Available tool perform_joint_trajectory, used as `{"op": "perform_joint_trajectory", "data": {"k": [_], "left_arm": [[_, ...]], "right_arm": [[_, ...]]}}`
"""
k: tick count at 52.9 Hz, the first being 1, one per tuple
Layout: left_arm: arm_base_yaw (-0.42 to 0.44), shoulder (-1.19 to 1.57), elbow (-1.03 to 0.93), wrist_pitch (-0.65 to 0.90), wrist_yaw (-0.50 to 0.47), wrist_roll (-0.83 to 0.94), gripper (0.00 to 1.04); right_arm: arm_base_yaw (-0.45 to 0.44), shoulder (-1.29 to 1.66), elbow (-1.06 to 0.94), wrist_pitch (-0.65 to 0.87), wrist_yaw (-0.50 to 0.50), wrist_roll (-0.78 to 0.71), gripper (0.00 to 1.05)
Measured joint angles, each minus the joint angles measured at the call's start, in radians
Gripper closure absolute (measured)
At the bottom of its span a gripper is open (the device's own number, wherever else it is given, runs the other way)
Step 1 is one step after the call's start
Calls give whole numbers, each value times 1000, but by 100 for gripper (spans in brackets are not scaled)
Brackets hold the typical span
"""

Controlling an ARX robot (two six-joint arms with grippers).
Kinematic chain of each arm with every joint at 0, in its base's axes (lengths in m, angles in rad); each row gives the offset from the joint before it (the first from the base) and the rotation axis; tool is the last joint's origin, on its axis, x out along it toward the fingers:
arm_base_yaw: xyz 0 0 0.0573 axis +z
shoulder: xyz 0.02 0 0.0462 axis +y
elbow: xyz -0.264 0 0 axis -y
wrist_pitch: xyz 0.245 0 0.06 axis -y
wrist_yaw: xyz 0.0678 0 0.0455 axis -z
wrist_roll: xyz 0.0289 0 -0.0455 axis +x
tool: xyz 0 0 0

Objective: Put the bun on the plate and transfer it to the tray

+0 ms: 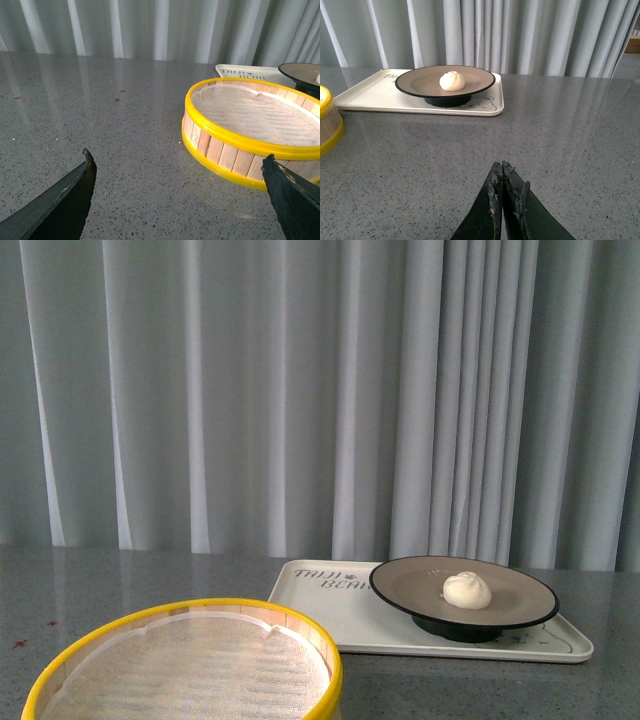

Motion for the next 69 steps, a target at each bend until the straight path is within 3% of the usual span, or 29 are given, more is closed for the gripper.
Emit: {"op": "perform_joint_trajectory", "data": {"k": [12,17,34,53,61,69], "left_arm": [[0,0,0,0,0,0,7],[0,0,0,0,-1,0,7],[0,0,0,0,0,0,7],[0,0,0,0,0,0,7],[0,0,0,0,0,0,7],[0,0,0,0,0,0,7]], "right_arm": [[0,-74,0,-75,0,0,103],[0,-208,0,-238,-2,0,103],[0,-239,0,-245,-2,-1,102],[0,-239,0,-245,-2,0,43],[0,-239,0,-245,-2,0,8],[0,-239,0,-245,-2,1,9]]}}
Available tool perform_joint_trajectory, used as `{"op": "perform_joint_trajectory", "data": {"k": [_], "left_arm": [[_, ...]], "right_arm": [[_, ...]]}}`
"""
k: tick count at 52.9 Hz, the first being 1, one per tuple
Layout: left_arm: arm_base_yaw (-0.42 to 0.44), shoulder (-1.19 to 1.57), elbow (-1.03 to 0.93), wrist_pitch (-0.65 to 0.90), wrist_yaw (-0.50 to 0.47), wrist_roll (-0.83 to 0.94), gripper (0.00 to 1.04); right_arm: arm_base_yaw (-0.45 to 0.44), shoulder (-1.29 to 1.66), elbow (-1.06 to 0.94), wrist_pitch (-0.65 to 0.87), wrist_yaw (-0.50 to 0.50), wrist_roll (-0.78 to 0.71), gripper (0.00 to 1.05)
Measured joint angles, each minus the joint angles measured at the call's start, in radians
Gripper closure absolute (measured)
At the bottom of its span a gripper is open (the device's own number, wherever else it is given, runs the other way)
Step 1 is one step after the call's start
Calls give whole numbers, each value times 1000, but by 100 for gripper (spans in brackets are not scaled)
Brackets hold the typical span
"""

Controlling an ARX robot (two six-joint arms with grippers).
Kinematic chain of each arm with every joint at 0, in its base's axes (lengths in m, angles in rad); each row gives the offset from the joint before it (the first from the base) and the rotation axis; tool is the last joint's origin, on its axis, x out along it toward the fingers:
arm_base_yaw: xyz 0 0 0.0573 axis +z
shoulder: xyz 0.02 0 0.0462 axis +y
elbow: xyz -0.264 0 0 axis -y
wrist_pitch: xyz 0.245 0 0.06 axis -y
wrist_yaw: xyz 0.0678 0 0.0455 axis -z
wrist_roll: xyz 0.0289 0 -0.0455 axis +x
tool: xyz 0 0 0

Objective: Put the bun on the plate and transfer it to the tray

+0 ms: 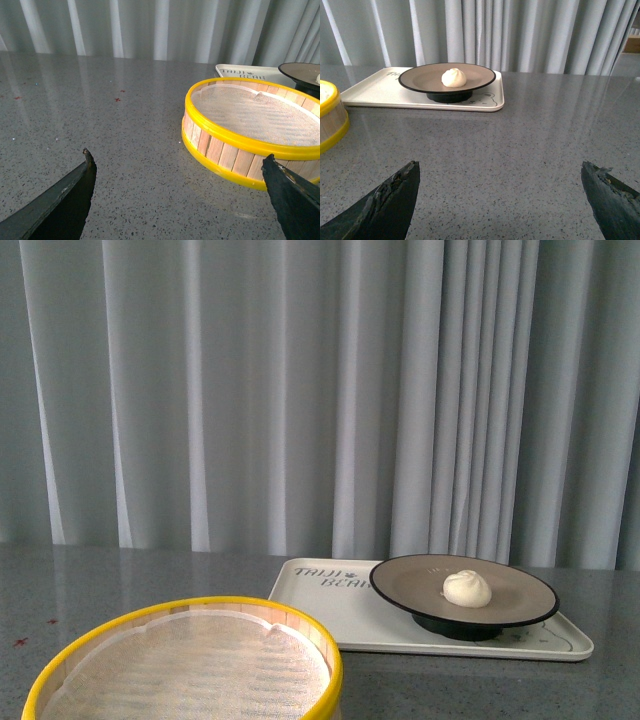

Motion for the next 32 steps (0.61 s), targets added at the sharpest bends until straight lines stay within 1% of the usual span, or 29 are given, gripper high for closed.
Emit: {"op": "perform_joint_trajectory", "data": {"k": [32], "left_arm": [[0,0,0,0,0,0,7]], "right_arm": [[0,0,0,0,0,0,9]]}}
